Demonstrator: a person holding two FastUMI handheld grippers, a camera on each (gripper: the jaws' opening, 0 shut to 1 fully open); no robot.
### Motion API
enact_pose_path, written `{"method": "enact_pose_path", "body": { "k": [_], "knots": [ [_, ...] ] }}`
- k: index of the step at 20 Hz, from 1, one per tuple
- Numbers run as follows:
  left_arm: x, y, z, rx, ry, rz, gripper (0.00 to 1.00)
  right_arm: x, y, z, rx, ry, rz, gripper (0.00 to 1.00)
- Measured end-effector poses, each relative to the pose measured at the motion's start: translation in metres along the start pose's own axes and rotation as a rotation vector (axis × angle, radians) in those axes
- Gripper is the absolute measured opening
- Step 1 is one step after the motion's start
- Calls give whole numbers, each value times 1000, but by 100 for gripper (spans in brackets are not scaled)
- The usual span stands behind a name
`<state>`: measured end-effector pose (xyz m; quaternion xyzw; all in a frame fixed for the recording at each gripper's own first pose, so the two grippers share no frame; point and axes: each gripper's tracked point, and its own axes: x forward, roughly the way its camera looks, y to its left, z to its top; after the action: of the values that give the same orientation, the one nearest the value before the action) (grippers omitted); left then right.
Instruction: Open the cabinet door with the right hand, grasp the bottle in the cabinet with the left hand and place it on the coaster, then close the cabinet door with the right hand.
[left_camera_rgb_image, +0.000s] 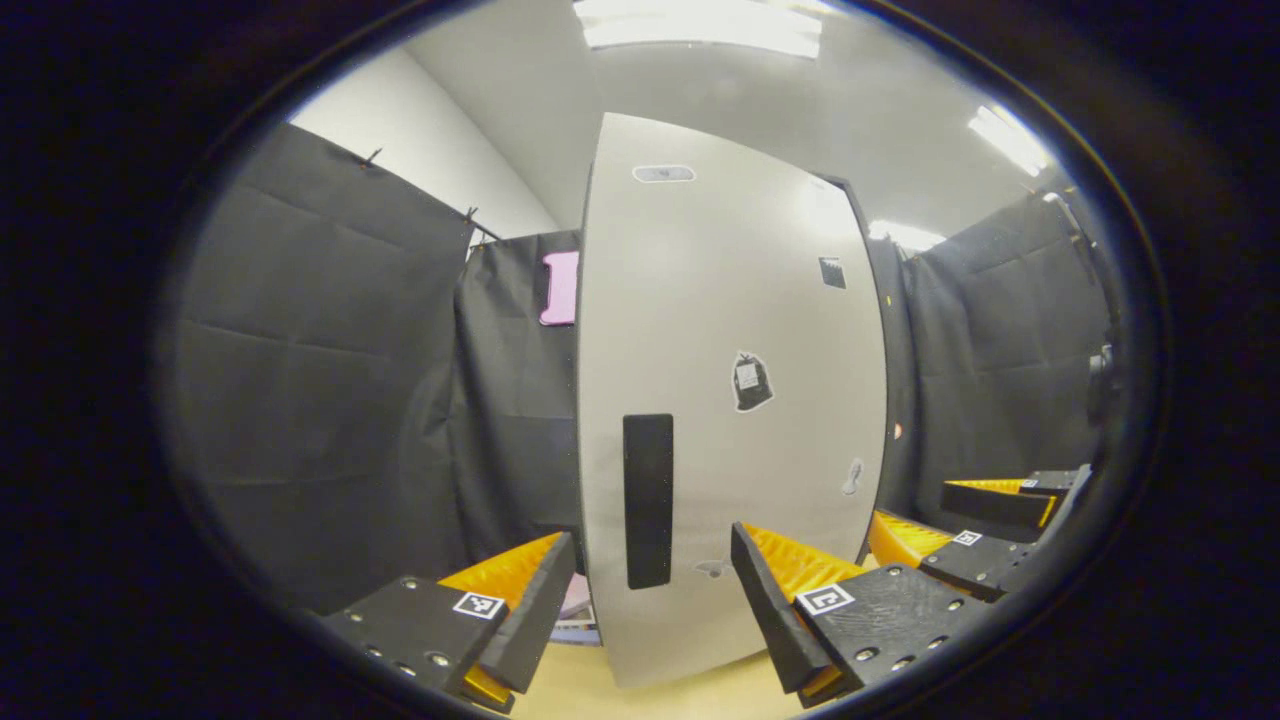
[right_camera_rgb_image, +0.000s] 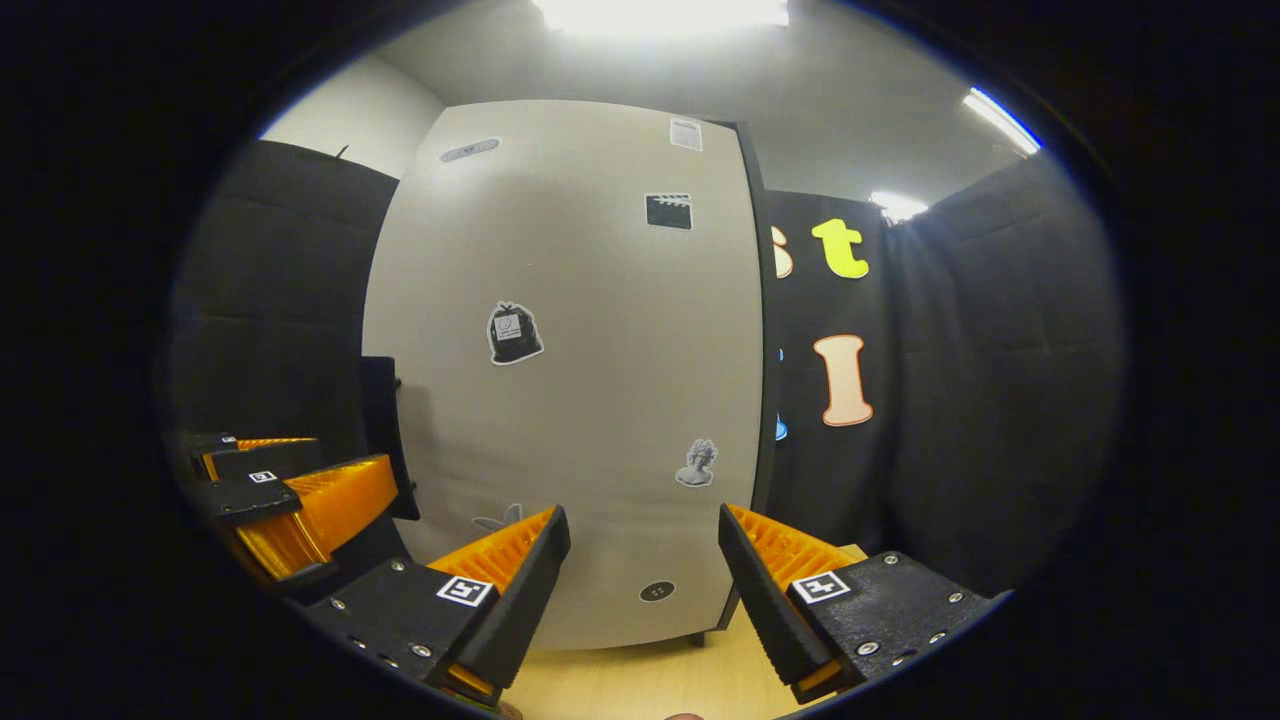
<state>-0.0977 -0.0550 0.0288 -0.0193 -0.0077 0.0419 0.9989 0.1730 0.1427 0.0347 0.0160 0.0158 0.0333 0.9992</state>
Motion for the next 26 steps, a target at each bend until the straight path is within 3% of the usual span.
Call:
{"method": "enact_pose_path", "body": {
  "k": [10, 11, 16, 17, 18, 20, 22, 23, 24, 26],
  "knots": [
    [-1, -8, -4, -3, 15, -17, 89, 2, 1, 3, -18, -10, 21, 93],
    [-1, -7, -4, -3, 11, -9, 82, 3, -1, 5, -21, -14, 17, 93],
    [2, -5, -5, -45, 25, 15, 82, 8, -5, 0, -12, 0, 6, 93],
    [2, -7, -4, -48, 32, 11, 97, 10, -7, -1, -12, 2, -1, 93],
    [2, -7, -4, -45, 34, 7, 82, 11, -9, -1, -5, 1, -7, 93],
    [4, -8, -3, -15, 34, 1, 82, 14, -14, 0, 7, 1, -30, 93],
    [7, -8, -1, 9, 20, -10, 97, 16, -19, 0, 19, 1, -48, 93],
    [8, -8, 0, 11, 14, -15, 82, 15, -20, 1, 24, -4, -52, 93],
    [8, -9, 0, 15, 8, -18, 89, 15, -22, 2, 23, -11, -57, 93],
    [10, -7, 0, 16, 7, -19, 89, 13, -24, 7, 14, -28, -65, 93]
  ]
}}
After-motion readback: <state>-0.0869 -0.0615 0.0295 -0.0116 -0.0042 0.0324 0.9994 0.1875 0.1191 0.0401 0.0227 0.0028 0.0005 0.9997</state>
